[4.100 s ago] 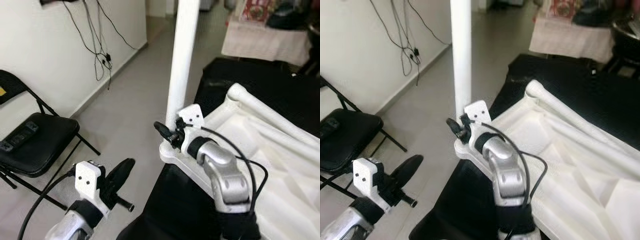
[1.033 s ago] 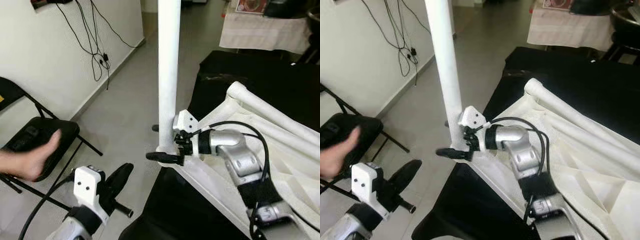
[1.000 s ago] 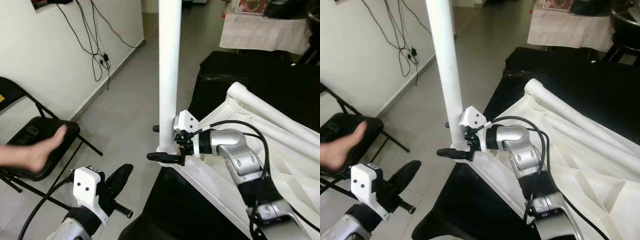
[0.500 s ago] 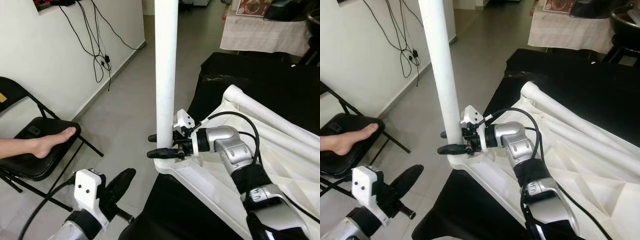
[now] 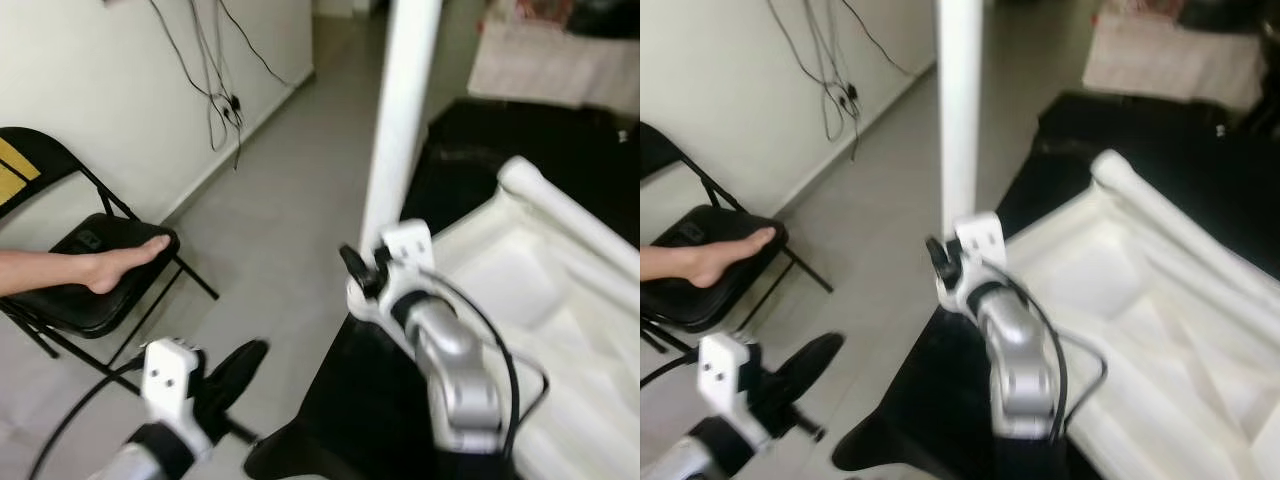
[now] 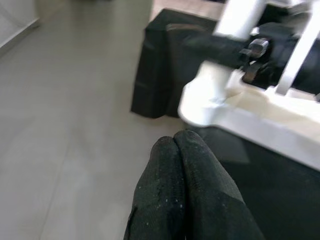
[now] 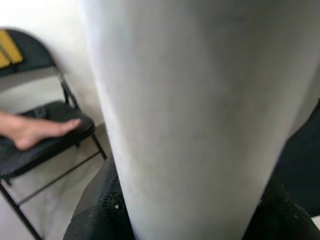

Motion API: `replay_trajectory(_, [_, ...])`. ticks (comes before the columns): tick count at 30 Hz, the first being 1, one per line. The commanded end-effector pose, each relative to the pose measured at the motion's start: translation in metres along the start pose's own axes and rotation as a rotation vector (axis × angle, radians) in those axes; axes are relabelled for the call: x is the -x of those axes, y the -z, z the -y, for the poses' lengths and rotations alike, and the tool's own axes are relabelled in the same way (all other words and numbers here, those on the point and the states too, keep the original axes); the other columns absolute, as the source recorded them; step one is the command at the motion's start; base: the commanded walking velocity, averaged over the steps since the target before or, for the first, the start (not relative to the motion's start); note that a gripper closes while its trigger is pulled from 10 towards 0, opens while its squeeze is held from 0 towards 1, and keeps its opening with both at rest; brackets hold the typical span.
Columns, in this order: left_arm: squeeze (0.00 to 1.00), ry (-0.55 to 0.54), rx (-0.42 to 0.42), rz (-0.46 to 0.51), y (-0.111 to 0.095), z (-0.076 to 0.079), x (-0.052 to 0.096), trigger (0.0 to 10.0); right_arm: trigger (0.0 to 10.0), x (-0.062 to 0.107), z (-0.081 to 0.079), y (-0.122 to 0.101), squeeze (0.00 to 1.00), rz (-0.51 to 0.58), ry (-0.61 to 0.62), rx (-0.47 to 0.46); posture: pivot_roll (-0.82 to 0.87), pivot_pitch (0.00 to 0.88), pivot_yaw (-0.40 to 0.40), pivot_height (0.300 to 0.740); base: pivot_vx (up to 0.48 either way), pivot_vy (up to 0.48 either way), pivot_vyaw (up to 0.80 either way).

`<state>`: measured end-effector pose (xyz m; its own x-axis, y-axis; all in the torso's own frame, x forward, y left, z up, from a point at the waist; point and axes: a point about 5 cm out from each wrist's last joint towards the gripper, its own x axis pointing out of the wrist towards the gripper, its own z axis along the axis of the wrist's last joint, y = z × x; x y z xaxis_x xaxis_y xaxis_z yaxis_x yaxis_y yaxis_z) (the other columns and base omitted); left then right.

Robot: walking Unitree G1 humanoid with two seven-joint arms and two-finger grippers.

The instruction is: Building children table

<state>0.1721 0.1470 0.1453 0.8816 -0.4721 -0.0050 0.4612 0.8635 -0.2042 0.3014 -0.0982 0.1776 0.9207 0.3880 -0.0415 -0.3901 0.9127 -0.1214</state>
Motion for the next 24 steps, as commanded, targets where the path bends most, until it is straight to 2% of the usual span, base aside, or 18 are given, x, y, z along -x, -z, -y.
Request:
replay_trajectory(1, [0.00, 0.003, 0.014, -0.023, 0.005, 0.000, -0.001, 10.0, 0.0, 0.000, 0.004, 0.015, 0.00, -0.079, 0.016, -0.012, -0.07, 0.187, 0.023, 0.740, 0.000, 0.000, 0.00])
replay_trajectory(4, [0.00, 0.004, 0.014, -0.023, 0.005, 0.000, -0.002, 10.0, 0.0, 0.000, 0.006, 0.014, 0.00, -0.081, 0.051, 0.003, -0.07, 0.187, 0.023, 0.740, 0.000, 0.000, 0.00])
replay_trajectory(5, [0.00, 0.008, 0.016, -0.018, 0.004, -0.001, -0.004, 10.0, 10.0, -0.004, 0.000, 0.012, 0.00, -0.098, 0.021, 0.024, -0.07, 0.178, 0.004, 0.740, 0.000, 0.000, 0.00])
replay_trajectory(7, [0.00, 0.009, 0.016, -0.013, 0.004, -0.002, -0.005, 10.0, 10.0, -0.008, -0.007, 0.011, 0.00, -0.101, -0.031, 0.032, -0.07, 0.176, 0.003, 0.740, 0.000, 0.000, 0.00])
replay_trajectory(8, [0.00, 0.005, 0.016, -0.007, 0.004, -0.003, -0.007, 10.0, 10.0, -0.013, -0.015, 0.007, 0.00, -0.080, -0.142, 0.032, -0.07, 0.172, 0.002, 0.740, 0.000, 0.000, 0.00])
replay_trajectory(9, [0.00, 0.003, 0.017, -0.003, 0.004, -0.004, -0.007, 10.0, 10.0, -0.014, -0.025, 0.001, 1.00, -0.059, -0.307, 0.018, -0.06, 0.172, 0.001, 0.740, 0.000, 0.000, 0.00])
replay_trajectory(10, [0.00, 0.001, 0.017, -0.001, 0.003, -0.004, -0.007, 10.0, 10.0, -0.013, -0.030, -0.002, 1.00, -0.043, -0.414, 0.006, -0.06, 0.172, 0.001, 0.740, 0.000, 0.000, 0.00])
replay_trajectory(11, [0.00, 0.001, 0.017, -0.001, 0.003, -0.004, -0.007, 10.0, 10.0, -0.013, -0.030, -0.002, 1.00, -0.043, -0.414, 0.006, -0.06, 0.172, 0.001, 0.740, 0.000, 0.000, 0.00])
replay_trajectory(13, [0.00, 0.000, 0.019, -0.001, 0.003, -0.004, -0.007, 10.0, 10.0, -0.010, -0.035, -0.014, 1.00, 0.034, -0.620, 0.010, -0.06, 0.175, -0.001, 0.740, 0.000, 0.000, 0.00])
replay_trajectory(14, [0.00, 0.000, 0.019, -0.001, 0.003, -0.004, -0.007, 10.0, 10.0, -0.010, -0.035, -0.014, 1.00, 0.034, -0.620, 0.010, -0.06, 0.175, -0.001, 0.740, 0.000, 0.000, 0.00])
replay_trajectory(15, [0.00, 0.002, 0.021, -0.001, 0.003, -0.002, -0.007, 10.0, 10.0, -0.007, -0.031, -0.020, 1.00, 0.052, -0.832, 0.030, -0.04, 0.180, -0.003, 0.740, 0.000, 0.000, 0.00])
replay_trajectory(16, [0.00, 0.002, 0.022, -0.001, 0.003, -0.002, -0.008, 10.0, 10.0, -0.006, -0.029, -0.020, 1.00, 0.044, -0.899, 0.050, -0.04, 0.180, -0.003, 0.740, 0.000, 0.000, 0.00])
replay_trajectory(17, [0.00, 0.002, 0.022, -0.001, 0.003, -0.002, -0.008, 10.0, 10.0, -0.006, -0.029, -0.020, 1.00, 0.044, -0.899, 0.050, -0.04, 0.180, -0.003, 0.740, 0.000, 0.000, 0.00])
replay_trajectory(18, [0.00, 0.003, 0.023, -0.001, 0.003, -0.001, -0.007, 10.0, 10.0, -0.006, -0.027, -0.018, 0.00, 0.032, -0.961, 0.078, -0.04, 0.183, -0.006, 0.740, 0.000, 0.000, 0.00])
replay_trajectory(20, [0.00, 0.003, 0.023, -0.001, 0.003, -0.001, -0.007, 10.0, 10.0, -0.006, -0.027, -0.018, 0.00, 0.032, -0.961, 0.078, -0.04, 0.183, -0.006, 0.740, 0.000, 0.000, 0.00])
replay_trajectory(21, [0.00, 0.004, 0.024, -0.001, 0.003, -0.001, -0.007, 10.0, 10.0, -0.007, -0.026, -0.016, 0.00, 0.004, -1.029, 0.109, -0.04, 0.188, -0.006, 0.740, 0.000, 0.000, 0.00])
replay_trajectory(22, [0.00, 0.004, 0.024, -0.001, 0.003, -0.001, -0.007, 10.0, 10.0, -0.007, -0.026, -0.016, 0.00, 0.004, -1.029, 0.109, -0.04, 0.188, -0.006, 0.740, 0.000, 0.000, 0.00])
replay_trajectory(24, [0.00, 0.004, 0.027, 0.002, 0.002, 0.002, -0.005, 10.0, 10.0, -0.020, -0.029, -0.016, 0.00, -0.029, -1.098, 0.110, -0.02, 0.205, -0.012, 0.740, 0.000, 0.000, 0.00])
